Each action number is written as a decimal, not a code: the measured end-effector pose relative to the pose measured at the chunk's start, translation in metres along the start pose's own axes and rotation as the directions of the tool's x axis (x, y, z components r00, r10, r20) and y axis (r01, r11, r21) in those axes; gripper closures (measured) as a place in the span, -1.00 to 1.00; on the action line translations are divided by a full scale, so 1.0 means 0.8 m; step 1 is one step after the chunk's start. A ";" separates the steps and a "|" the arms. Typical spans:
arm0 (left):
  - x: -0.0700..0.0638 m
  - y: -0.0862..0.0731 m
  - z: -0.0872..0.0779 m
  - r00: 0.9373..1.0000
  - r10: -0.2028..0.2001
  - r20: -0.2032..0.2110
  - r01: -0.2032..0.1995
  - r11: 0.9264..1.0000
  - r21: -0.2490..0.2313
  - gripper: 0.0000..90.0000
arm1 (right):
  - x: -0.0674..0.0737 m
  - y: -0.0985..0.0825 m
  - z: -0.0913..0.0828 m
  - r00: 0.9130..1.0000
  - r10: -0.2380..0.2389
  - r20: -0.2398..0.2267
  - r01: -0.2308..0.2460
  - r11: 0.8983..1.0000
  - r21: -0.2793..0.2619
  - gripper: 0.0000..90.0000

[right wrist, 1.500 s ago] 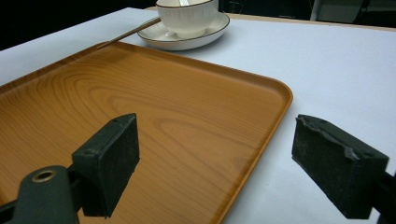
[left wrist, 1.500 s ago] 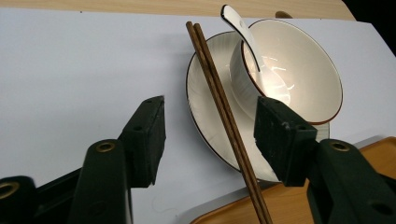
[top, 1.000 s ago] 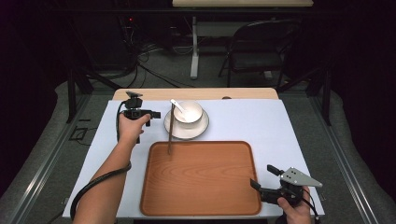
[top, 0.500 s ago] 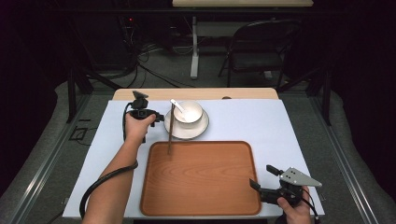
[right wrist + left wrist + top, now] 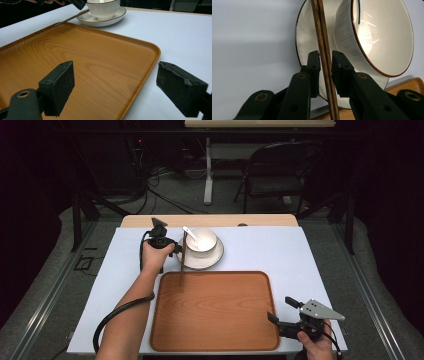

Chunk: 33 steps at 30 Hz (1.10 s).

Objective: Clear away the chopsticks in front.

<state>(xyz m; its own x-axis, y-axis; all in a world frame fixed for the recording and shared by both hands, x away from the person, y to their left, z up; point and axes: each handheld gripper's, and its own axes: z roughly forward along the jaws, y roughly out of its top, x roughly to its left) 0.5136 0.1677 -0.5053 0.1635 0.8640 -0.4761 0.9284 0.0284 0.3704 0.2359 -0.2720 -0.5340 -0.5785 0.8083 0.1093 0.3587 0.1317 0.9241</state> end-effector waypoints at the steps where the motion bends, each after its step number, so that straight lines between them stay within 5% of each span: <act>1: -0.001 0.000 0.001 1.000 -0.002 -0.005 0.002 1.000 0.001 0.70 | 0.000 0.000 0.000 1.000 0.000 0.000 0.000 1.000 0.000 -0.67; 15: -0.007 0.006 0.011 0.999 -0.017 -0.027 0.019 0.997 0.069 0.78 | 0.000 0.000 0.000 1.000 -0.001 -0.003 0.001 1.000 -0.002 -0.67; 33: -0.007 0.015 0.017 0.992 -0.065 -0.106 0.080 0.987 0.142 0.88 | 0.000 0.000 0.000 1.000 -0.005 -0.005 0.005 1.000 -0.005 -0.67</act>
<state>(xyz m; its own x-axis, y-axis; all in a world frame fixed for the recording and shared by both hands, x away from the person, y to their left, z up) 0.5286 0.1562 -0.5089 0.0667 0.9089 -0.4117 0.9763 0.0257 0.2147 0.2356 -0.2720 -0.5339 -0.5841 0.8047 0.1065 0.3521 0.1330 0.9265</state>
